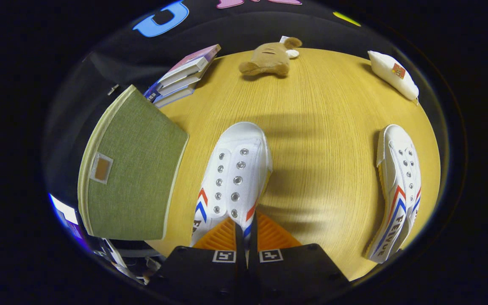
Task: Open the storage box then place both shoes into the box .Put the left shoe in first, then the right shoe, with the right side of both shoes facing outward in a uniform manner.
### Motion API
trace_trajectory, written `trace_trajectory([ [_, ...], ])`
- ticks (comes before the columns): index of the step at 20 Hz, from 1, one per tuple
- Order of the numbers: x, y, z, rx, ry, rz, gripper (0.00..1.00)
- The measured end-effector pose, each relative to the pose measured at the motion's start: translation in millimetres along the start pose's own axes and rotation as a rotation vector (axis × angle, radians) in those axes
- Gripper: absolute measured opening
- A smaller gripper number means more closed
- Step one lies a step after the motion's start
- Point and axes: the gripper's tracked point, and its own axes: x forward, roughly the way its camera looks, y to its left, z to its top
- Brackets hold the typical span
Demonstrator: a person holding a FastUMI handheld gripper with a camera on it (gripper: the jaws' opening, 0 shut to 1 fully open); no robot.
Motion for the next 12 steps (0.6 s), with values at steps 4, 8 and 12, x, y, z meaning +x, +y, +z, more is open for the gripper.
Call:
trace_trajectory([
  [4, -41.8, 19.2, 24.1, 0.068, -0.069, -0.007, 0.05],
  [8, -94.0, 49.2, 51.8, 0.111, -0.157, -0.012, 0.05],
  [12, -138.2, 100.4, 71.1, 0.157, -0.225, 0.017, 0.05],
])
